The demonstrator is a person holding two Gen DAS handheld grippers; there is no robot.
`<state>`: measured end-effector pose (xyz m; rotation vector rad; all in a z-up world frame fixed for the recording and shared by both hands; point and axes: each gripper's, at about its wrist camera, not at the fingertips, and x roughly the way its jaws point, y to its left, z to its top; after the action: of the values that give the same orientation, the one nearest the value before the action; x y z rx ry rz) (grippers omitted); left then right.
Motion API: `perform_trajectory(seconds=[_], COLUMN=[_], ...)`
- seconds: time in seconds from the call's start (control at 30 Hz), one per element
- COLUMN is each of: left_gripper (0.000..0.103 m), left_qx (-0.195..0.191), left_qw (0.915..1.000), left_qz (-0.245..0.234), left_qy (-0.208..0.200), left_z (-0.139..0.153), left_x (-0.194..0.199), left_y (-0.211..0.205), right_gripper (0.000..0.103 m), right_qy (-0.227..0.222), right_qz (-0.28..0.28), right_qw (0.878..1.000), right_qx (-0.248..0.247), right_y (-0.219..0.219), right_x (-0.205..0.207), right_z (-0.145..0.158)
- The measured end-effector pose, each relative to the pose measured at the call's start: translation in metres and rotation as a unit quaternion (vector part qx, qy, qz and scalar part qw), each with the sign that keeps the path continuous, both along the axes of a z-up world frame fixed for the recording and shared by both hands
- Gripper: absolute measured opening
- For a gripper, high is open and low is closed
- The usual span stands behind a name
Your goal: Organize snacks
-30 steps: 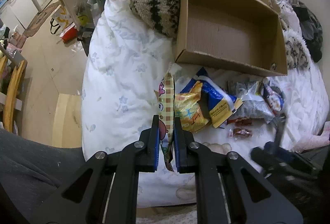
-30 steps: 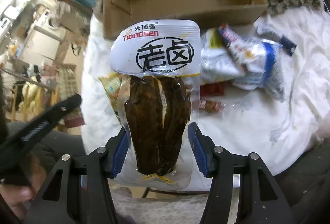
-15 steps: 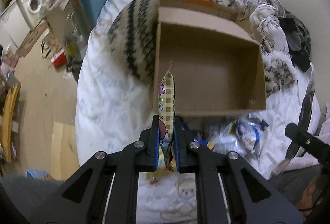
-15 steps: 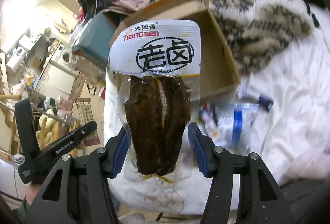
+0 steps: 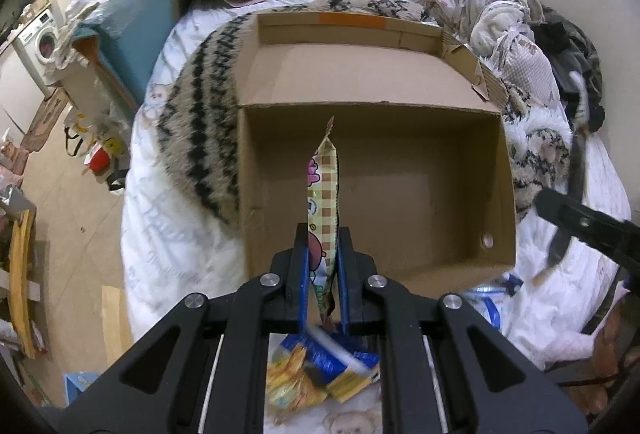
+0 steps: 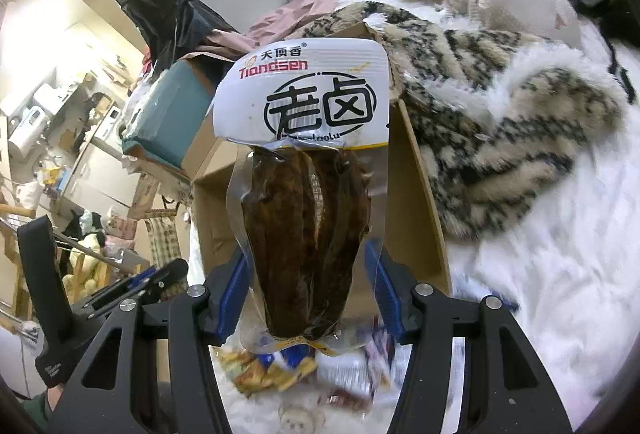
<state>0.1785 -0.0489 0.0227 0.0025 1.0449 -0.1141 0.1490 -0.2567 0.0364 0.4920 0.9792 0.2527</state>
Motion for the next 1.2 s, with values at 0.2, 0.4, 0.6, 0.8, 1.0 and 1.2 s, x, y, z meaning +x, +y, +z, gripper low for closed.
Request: perform_trajectory(seconds=[0.2,0.4,0.6,0.8,1.0,1.2], left_gripper=[0.009,0.010,0.010,0.010,0.010,0.010], left_qx=[0.007,0.013,0.009,0.017,0.011,0.006], left_qw=[0.9998,0.9998,0.9995,0.9997,0.9999,0.9998], left_qz=[0.000,-0.004,0.003,-0.006,-0.006,-0.014], left_qy=[0.017,0.017,0.029,0.017,0.010,0.013], left_z=[-0.032,-0.050,-0.063,-0.062,-0.059,-0.060], left_x=[0.021,0.027,0.033,0.032,0.034,0.034], left_y=[-0.005,-0.006,-0.005,-0.008,-0.009,-0.011], right_gripper=[0.059,0.059,0.059,0.061,0.065,0.069], right_qy=[0.022,0.032,0.045,0.044,0.040,0.036], right_qz=[-0.010,0.003,0.014,0.022,0.017,0.007], right_qw=[1.000,0.999,0.998,0.998,0.998,0.998], right_qx=[0.012,-0.027,-0.042,-0.045,-0.044,-0.043], right_y=[-0.008,-0.001,0.005,0.010,0.009,0.006], right_x=[0.029,0.040,0.046,0.049,0.051,0.048], right_z=[-0.038,-0.061,-0.075,-0.076,-0.075,-0.073])
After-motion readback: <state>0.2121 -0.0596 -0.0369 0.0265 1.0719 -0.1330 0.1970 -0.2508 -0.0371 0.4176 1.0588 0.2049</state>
